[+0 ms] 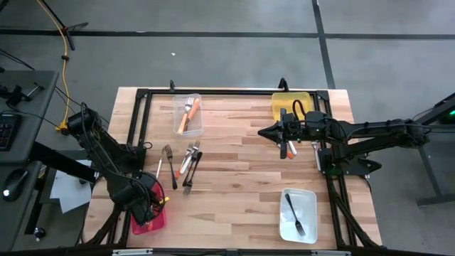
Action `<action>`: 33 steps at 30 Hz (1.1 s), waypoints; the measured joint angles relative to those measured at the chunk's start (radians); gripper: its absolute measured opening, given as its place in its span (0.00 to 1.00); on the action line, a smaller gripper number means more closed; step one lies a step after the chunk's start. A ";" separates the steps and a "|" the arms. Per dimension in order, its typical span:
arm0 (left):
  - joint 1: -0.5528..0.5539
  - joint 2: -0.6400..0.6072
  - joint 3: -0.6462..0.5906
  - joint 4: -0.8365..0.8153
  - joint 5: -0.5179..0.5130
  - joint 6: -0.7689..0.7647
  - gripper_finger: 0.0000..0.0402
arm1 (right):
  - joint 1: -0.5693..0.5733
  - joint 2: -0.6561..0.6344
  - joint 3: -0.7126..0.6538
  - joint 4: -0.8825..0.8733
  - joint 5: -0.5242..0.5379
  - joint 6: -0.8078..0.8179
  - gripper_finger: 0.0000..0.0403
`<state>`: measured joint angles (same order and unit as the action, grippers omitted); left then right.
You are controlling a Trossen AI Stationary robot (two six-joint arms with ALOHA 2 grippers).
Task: Sort silverware by color (type)
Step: Put the orange-white fork into the red bin
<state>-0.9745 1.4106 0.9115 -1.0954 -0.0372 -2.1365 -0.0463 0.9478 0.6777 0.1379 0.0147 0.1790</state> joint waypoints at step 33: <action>0.697 -0.577 0.002 0.489 -0.580 1.190 0.42 | -0.034 0.000 0.000 0.088 -0.054 0.004 0.00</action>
<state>-0.2779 0.8333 0.9131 -0.6066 -0.6172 -0.9460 -0.0807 0.9482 0.6777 0.2261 -0.0391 0.1825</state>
